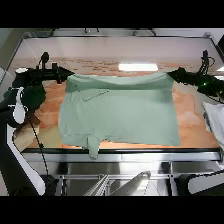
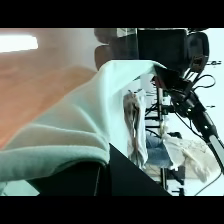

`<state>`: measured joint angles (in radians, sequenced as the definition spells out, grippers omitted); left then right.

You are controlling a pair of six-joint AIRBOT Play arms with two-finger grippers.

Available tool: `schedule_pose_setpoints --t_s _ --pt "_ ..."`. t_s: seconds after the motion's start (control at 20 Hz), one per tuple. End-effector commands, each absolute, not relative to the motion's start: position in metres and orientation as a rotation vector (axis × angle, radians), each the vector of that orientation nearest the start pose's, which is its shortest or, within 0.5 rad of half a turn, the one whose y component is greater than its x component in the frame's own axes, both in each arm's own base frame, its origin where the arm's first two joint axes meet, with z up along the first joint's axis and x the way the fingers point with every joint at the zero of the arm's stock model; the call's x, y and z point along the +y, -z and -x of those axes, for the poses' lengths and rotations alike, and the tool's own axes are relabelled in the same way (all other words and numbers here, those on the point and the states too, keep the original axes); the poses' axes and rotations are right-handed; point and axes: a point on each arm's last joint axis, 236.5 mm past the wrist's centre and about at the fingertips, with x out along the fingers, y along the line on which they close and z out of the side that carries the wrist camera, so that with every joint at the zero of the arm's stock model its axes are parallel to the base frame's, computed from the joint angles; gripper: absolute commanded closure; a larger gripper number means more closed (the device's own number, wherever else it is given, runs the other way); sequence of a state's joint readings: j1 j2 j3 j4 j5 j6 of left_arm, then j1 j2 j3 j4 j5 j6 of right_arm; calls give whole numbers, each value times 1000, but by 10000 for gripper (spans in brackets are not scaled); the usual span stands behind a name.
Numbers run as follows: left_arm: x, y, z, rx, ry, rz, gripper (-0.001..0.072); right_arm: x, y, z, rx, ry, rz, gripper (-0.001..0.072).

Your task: Fold the shirts.

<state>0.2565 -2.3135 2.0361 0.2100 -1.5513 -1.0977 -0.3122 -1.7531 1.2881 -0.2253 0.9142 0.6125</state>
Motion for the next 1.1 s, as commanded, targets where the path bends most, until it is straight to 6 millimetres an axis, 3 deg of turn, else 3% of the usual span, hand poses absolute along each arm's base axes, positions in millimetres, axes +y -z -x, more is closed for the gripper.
schedule_pose_setpoints --t_s 0.0,0.15,0.25,0.45,0.7,0.75,0.8,0.85,0.9,0.95,1.05 --pt "-91 23 -526 1145 1058 993 691 27 28 -507 868 -585 -652 695" --pt "-93 50 -491 1366 1042 901 692 28 35 -473 978 -653 -693 695" --pt "-92 50 -470 1447 1084 873 693 28 32 -459 1003 -684 -709 695" --pt "-77 52 -468 1491 1028 921 697 26 61 -428 1157 -657 -697 695" --pt "-61 97 -447 1695 840 764 697 9 84 -437 1152 -536 -653 694" --pt "-62 99 -445 1706 834 750 651 8 84 -437 1150 -531 -652 693" --pt "-62 100 -445 1711 830 744 486 8 85 -437 1153 -530 -653 672" --pt "-61 102 -443 1734 806 749 462 8 85 -436 1161 -521 -663 513" --pt "-60 101 -441 1751 797 762 462 8 85 -433 1177 -516 -674 445" --pt "-57 98 -442 1755 773 781 410 7 84 -428 1201 -515 -668 445" --pt "-46 84 -446 1741 722 810 0 -5 76 -413 1250 -489 -631 445"
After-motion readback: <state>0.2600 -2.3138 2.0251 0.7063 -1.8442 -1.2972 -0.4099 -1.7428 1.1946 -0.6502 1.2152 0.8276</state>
